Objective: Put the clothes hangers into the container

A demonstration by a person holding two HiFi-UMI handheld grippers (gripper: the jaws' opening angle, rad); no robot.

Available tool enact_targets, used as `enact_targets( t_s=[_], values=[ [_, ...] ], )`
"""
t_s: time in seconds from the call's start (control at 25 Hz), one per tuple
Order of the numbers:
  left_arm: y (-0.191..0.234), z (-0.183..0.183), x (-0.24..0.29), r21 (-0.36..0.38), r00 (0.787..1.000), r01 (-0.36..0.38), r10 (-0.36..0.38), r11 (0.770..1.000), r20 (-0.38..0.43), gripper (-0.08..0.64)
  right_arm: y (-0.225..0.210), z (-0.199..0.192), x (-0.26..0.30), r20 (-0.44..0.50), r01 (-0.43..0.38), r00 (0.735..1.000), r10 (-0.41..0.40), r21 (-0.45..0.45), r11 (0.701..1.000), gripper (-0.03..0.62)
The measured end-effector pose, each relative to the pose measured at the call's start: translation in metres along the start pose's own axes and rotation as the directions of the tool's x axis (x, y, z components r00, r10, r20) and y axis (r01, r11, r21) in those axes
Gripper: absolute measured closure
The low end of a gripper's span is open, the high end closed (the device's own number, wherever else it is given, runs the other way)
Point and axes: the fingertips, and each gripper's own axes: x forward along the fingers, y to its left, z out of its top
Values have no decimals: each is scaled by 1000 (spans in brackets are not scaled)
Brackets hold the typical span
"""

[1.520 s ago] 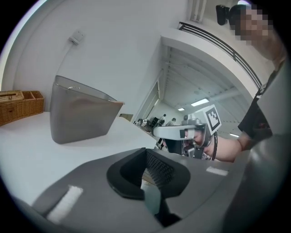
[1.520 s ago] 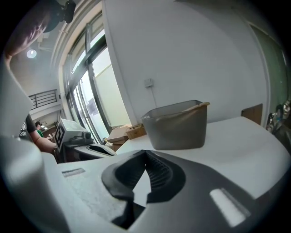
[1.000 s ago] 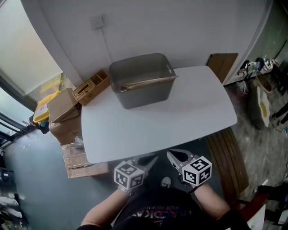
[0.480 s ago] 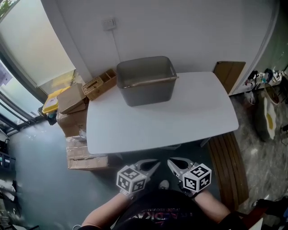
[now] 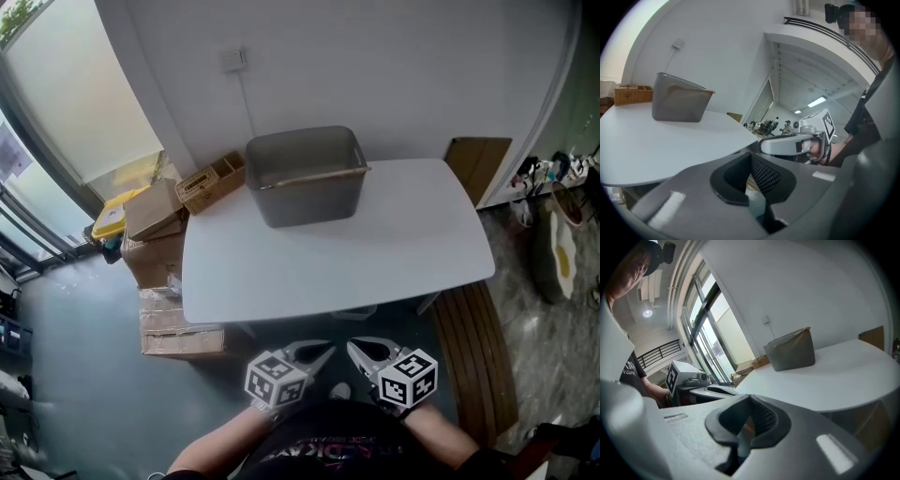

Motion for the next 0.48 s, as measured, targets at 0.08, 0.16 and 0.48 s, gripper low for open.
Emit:
enact_targets(
  t_s=[0.08, 0.16, 0.48],
  values=[
    [-1, 1, 0, 6, 1000, 2, -2, 1000, 2, 557, 0, 0, -2, 5, 6, 1000, -6, 1, 1000, 591],
    [-3, 3, -1, 10, 1000, 5, -5, 1000, 5, 557, 1, 0, -4, 8, 8, 1000, -8, 2, 1000, 591],
    [-6, 5, -2, 10, 1000, 16, -16, 1000, 5, 557, 9, -3, -3, 6, 0, 1000, 0, 0, 1000, 591]
  ],
)
